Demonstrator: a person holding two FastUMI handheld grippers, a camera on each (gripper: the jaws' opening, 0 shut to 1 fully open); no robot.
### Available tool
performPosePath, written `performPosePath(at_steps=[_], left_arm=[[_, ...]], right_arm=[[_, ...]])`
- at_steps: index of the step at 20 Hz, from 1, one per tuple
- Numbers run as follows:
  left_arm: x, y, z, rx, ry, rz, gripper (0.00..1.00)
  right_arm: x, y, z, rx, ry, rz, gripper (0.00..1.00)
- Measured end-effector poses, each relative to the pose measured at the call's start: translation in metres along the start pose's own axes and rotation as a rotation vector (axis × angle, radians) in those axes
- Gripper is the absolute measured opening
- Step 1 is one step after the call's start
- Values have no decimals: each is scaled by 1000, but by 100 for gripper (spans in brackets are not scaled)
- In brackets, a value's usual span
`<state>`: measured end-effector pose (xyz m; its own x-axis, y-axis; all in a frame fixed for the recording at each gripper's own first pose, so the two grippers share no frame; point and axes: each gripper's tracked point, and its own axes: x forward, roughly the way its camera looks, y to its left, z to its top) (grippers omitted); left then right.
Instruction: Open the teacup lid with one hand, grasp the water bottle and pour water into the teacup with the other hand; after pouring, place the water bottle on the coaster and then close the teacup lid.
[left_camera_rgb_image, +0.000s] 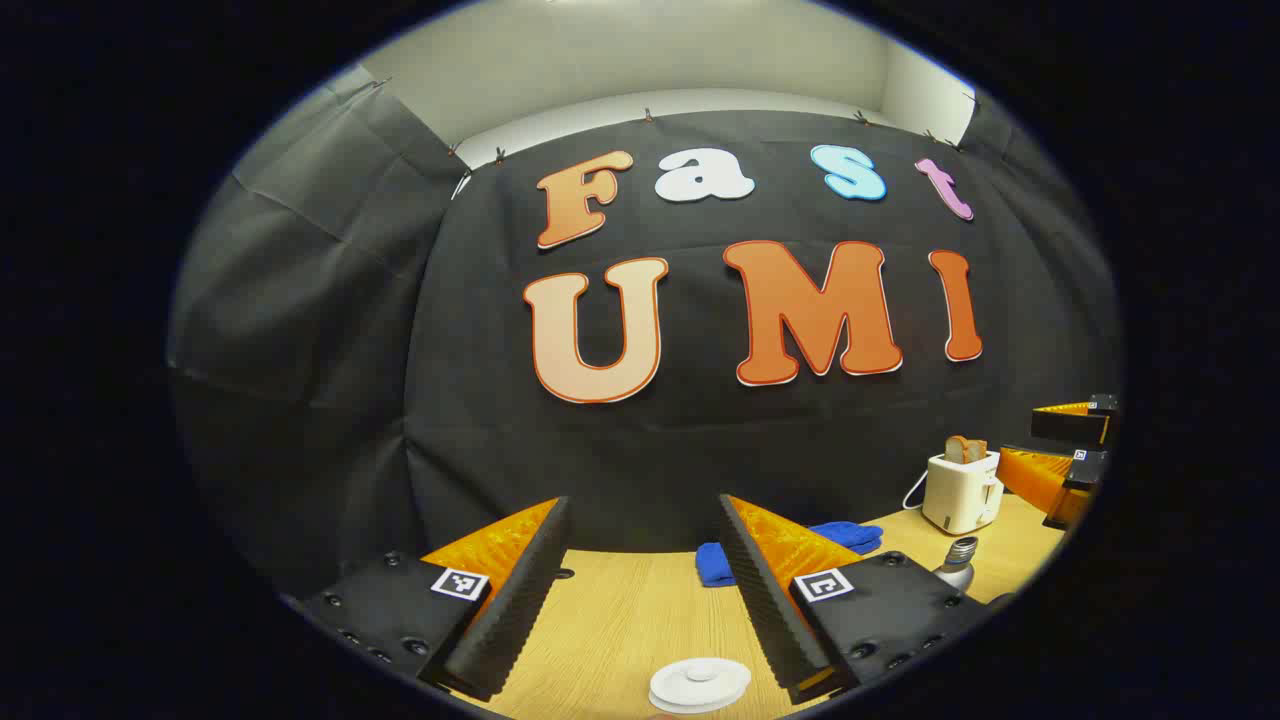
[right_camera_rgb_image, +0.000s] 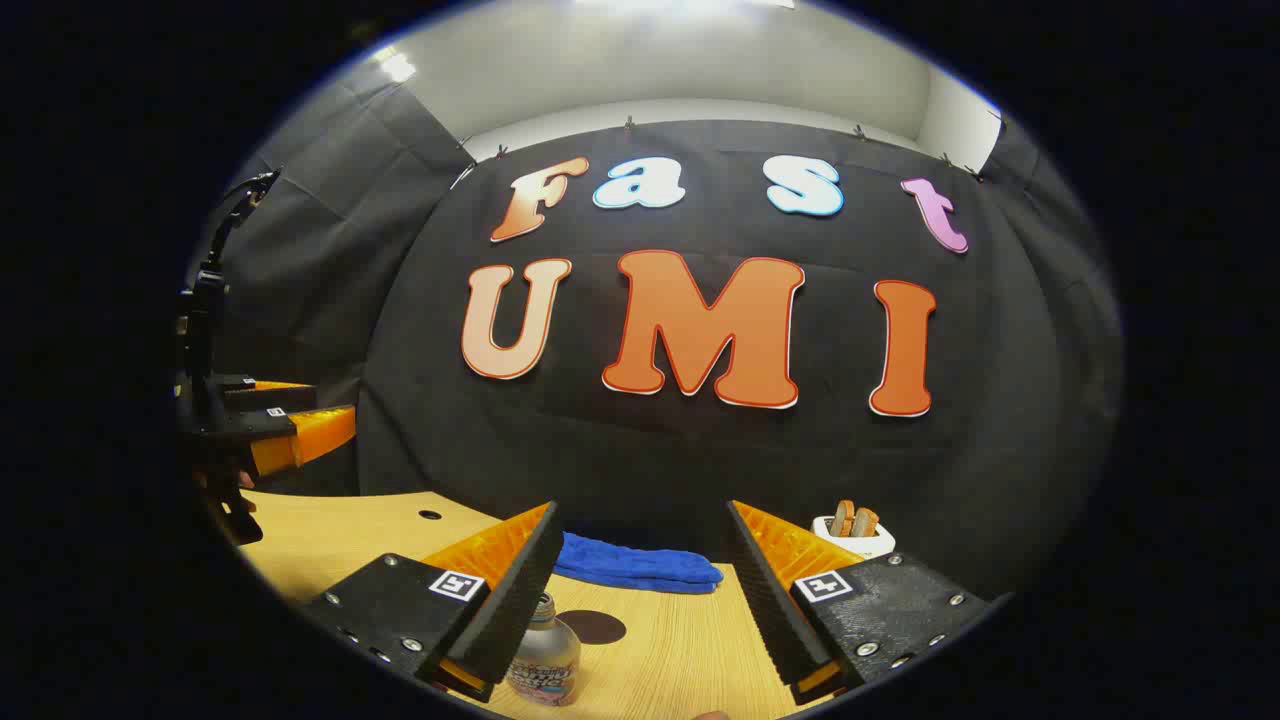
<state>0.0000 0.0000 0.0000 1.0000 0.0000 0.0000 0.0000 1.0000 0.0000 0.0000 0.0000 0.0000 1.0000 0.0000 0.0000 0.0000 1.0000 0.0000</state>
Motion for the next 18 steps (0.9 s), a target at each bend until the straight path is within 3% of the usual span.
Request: performPosePath(at_steps=[18], left_arm=[[12,-1,-40,-25,94,-22,95]], right_arm=[[2,15,-25,31,77,90,97]])
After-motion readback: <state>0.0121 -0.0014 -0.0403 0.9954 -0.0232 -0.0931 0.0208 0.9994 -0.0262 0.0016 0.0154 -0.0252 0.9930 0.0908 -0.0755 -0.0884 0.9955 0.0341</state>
